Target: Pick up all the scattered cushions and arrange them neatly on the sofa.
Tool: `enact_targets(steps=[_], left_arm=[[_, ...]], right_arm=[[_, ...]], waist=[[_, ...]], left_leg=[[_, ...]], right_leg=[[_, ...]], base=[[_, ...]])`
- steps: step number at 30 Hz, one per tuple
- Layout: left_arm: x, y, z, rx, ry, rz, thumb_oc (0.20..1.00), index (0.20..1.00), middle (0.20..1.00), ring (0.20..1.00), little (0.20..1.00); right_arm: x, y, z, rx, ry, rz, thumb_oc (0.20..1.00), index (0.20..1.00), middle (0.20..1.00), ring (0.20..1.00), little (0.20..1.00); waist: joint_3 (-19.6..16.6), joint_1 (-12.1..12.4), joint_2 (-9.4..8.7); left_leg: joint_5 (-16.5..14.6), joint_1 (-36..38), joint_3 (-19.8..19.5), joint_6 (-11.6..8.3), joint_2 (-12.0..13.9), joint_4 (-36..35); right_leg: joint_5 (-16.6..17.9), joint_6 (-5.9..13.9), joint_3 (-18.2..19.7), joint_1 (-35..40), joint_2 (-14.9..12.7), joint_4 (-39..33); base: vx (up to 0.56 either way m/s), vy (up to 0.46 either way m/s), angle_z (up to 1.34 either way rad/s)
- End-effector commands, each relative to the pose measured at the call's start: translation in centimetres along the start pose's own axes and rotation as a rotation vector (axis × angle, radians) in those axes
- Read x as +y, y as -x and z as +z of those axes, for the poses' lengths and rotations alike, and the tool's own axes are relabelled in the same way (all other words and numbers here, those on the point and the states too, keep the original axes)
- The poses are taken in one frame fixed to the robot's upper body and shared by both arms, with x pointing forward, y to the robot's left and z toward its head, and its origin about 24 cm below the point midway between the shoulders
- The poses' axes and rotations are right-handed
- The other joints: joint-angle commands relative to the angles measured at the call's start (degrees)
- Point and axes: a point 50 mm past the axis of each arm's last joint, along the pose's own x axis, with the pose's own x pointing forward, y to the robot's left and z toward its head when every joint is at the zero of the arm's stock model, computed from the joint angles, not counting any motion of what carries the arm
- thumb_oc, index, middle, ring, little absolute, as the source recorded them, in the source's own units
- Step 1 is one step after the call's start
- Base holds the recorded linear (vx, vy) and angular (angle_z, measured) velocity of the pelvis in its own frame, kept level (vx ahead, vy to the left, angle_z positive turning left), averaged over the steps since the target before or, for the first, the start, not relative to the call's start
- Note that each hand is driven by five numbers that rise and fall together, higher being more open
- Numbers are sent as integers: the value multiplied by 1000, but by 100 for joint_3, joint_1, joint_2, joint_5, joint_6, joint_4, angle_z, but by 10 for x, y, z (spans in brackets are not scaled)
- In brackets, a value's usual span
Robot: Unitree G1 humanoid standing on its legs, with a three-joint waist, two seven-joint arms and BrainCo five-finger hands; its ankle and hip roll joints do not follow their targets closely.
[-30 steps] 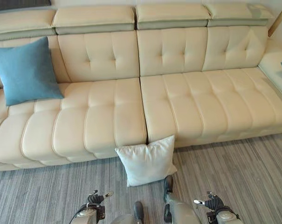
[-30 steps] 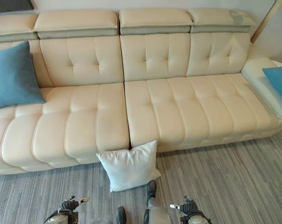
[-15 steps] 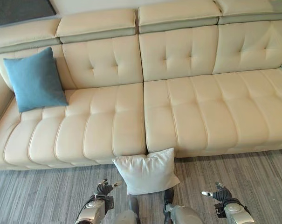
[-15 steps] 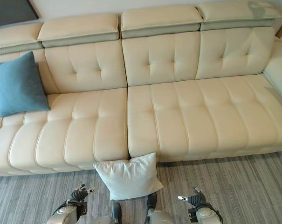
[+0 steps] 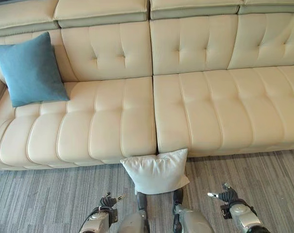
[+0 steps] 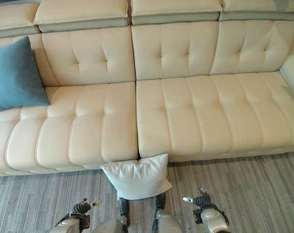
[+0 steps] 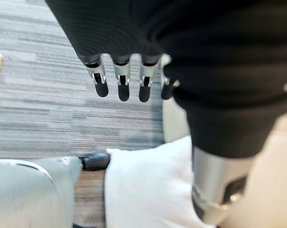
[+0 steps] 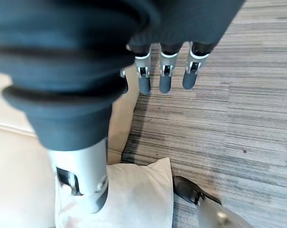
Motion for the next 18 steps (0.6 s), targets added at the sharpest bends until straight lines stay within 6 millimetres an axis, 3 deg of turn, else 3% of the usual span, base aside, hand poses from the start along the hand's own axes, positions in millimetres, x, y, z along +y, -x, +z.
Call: enact_targets(steps=[1,2,8,9,12,13,16,17,18], left_arm=[[21,-11,69,-141,72,119,1000,1000,1000,1000,1000],[21,-11,70,-141,73,119,1000,1000,1000,1000,1000],[41,1,173,-383,121,227,1000,1000,1000,1000,1000],[41,1,174,-385,122,227,1000,1000,1000,1000,1000],[50,27,244,-577,124,290,1000,1000,1000,1000,1000],[50,34,258,-622,116,296,1000,1000,1000,1000,1000],[30,79,324,-851,135,260,1000,1000,1000,1000,1000],[30,80,326,-855,137,260,1000,1000,1000,1000,1000],[7,105,351,-973,119,211,1000,1000,1000,1000,1000]], right_arm=[[-34,-16,58,-95,-103,-148,1000,1000,1000,1000,1000],[-34,-16,59,-96,-103,-148,1000,1000,1000,1000,1000],[-86,-14,145,-268,-324,-301,1000,1000,1000,1000,1000],[-86,-14,146,-269,-325,-301,1000,1000,1000,1000,1000],[-104,0,199,-425,-410,-340,1000,1000,1000,1000,1000],[-108,5,213,-472,-400,-348,1000,1000,1000,1000,1000],[-99,36,276,-692,-425,-300,1000,1000,1000,1000,1000],[-100,37,278,-697,-427,-301,1000,1000,1000,1000,1000],[-87,56,309,-809,-436,-245,1000,1000,1000,1000,1000]], waist=[[593,105,-128],[572,106,-129],[1058,50,-111],[1011,46,-112],[1283,-6,-119],[1332,-13,-124],[1332,-51,-162],[1332,-58,-161],[1332,-58,-180]], left_leg=[[-473,-880,-88,12,-52,923],[-481,-923,-86,13,-51,947],[-531,-2702,-152,27,-50,1727],[-526,-2783,-153,32,-53,1754],[-614,-3701,-203,10,-27,2237],[-622,-3948,-206,12,-13,2352],[-721,-5034,-273,14,-21,2891],[-712,-5112,-274,22,-26,2938],[-757,-5511,-290,42,-64,3139]], right_leg=[[-917,224,328,-885,-254,1078],[-922,224,332,-927,-257,1098],[-965,244,372,-2710,-372,1914],[-960,242,374,-2787,-378,1934],[-1028,240,404,-3658,-443,2364],[-1044,238,421,-3897,-468,2463],[-1143,214,495,-4979,-543,2988],[-1137,210,499,-5053,-552,3030],[-1185,190,528,-5490,-564,3275]], base=[[-214,51,9],[-102,40,5],[-58,46,5],[0,0,0],[-5,18,7],[15,30,14],[62,25,16],[96,37,14],[69,18,5]])
